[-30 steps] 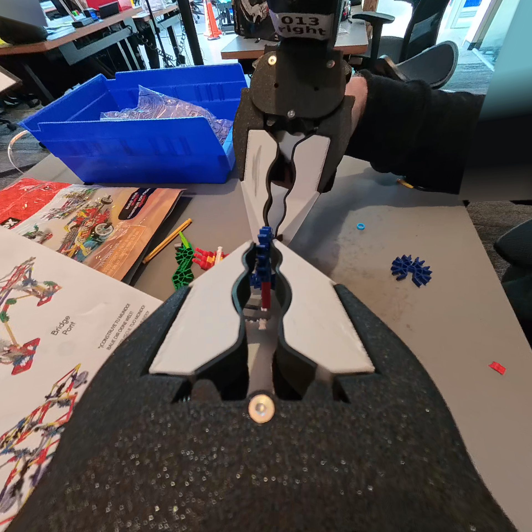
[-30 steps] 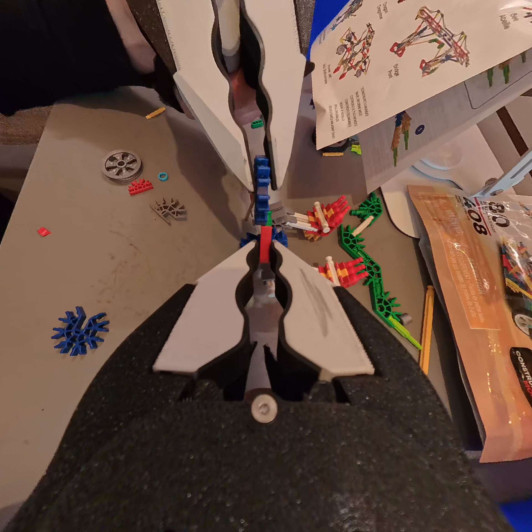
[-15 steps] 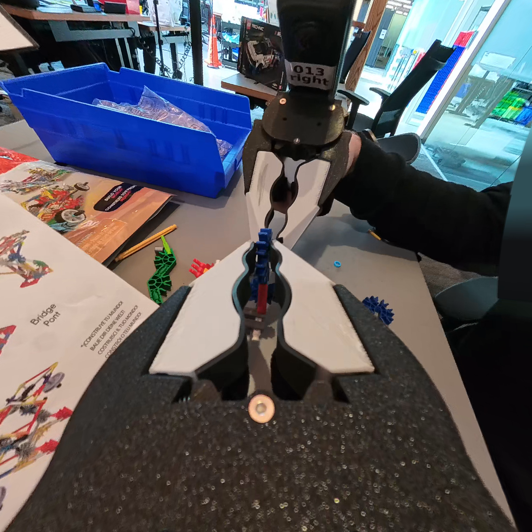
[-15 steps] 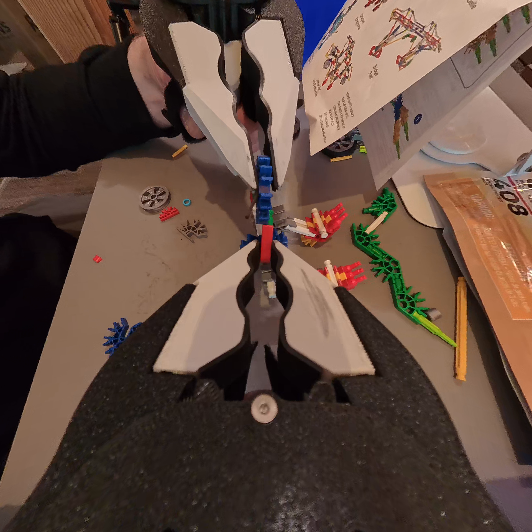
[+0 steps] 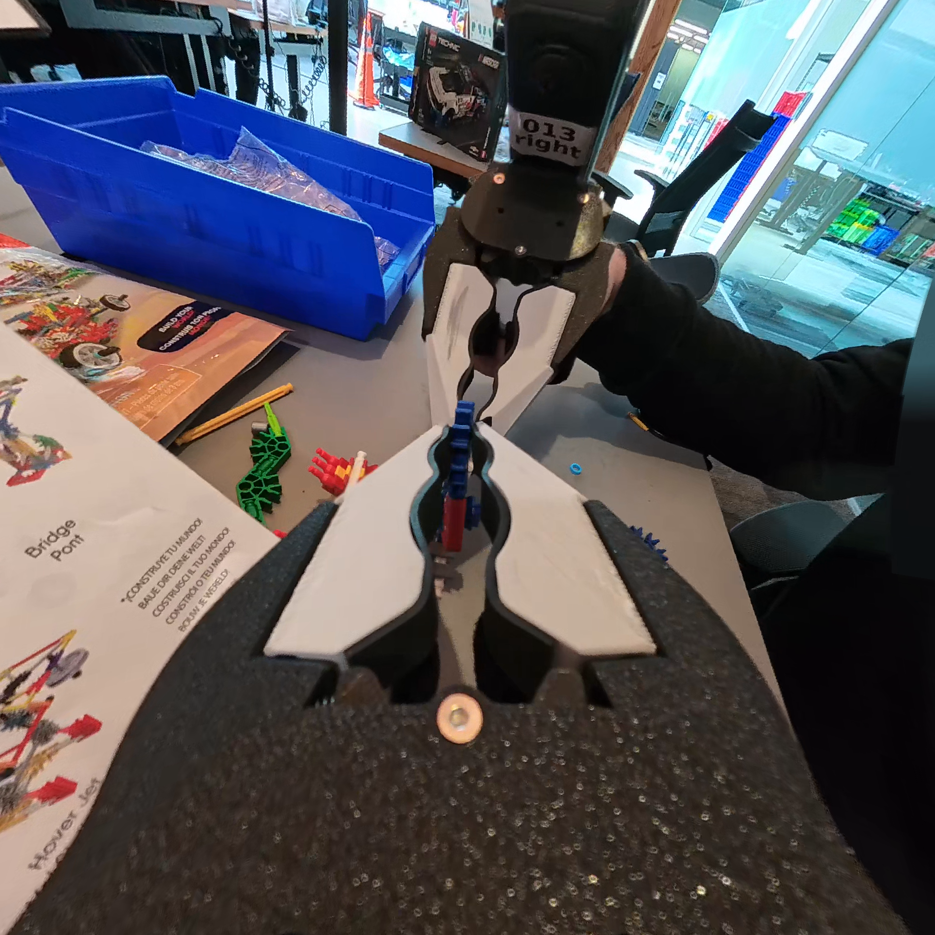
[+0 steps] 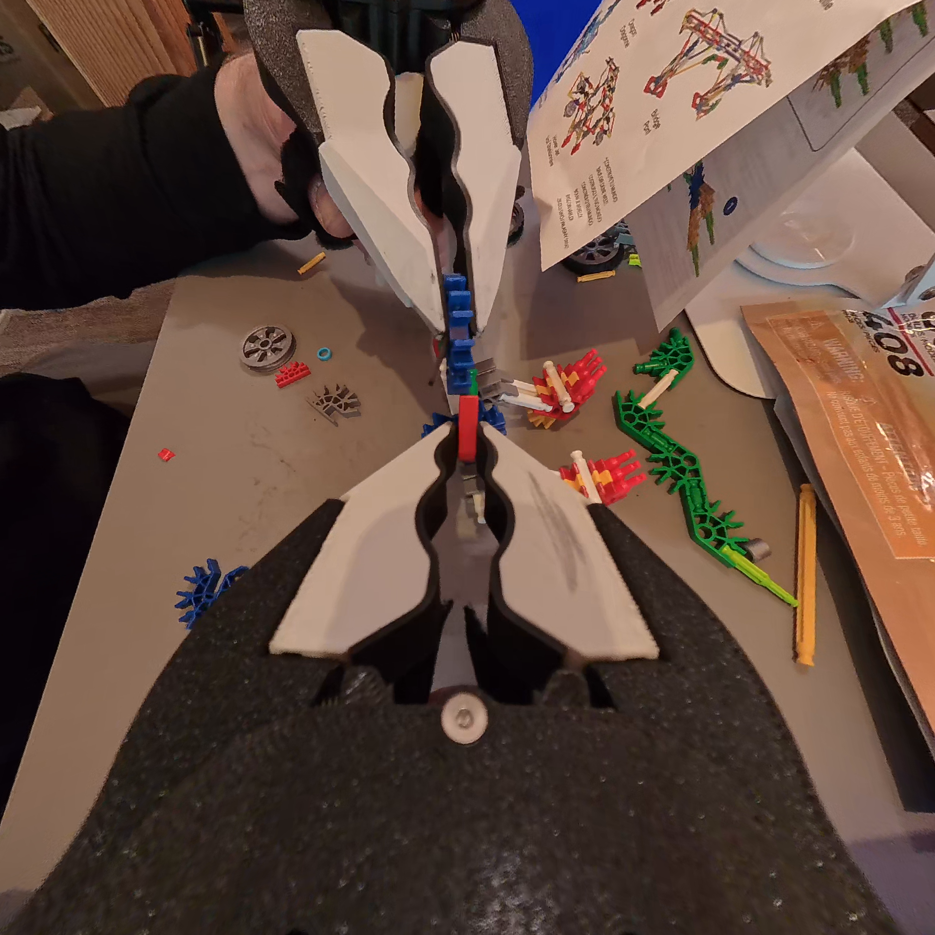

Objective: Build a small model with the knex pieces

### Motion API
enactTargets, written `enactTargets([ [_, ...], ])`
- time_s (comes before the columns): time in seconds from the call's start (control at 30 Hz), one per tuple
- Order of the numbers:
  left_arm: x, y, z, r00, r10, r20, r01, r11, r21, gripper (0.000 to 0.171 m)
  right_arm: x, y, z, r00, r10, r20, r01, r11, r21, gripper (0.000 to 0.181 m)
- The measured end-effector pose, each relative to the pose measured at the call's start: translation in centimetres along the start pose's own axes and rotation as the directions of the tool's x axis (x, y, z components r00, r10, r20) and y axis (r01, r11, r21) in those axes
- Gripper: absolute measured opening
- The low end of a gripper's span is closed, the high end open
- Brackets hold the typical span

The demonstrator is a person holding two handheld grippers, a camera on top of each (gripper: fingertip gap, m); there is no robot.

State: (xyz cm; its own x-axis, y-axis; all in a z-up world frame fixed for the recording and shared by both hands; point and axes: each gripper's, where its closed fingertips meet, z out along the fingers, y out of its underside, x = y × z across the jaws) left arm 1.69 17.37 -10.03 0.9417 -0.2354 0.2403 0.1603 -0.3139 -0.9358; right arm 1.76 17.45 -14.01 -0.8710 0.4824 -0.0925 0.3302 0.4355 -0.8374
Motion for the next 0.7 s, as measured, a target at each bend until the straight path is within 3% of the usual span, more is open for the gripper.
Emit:
enactTargets([
  [0.43, -0.33, -0.43, -0.01, 0.998, -0.055, 0.001, 0.055, 0.998, 0.034, 0.003, 0.23, -0.26, -0.15, 1.0, -0.008, -0.018, 0.008, 1.0, 0.009, 0.006],
  [0.7, -0.28, -0.36, 0.31, 0.998, -0.063, -0.003, 0.063, 0.998, 0.028, 0.002, 0.51, -0.57, 0.01, 0.992, -0.096, -0.079, 0.097, 0.995, 0.01, 0.011],
])
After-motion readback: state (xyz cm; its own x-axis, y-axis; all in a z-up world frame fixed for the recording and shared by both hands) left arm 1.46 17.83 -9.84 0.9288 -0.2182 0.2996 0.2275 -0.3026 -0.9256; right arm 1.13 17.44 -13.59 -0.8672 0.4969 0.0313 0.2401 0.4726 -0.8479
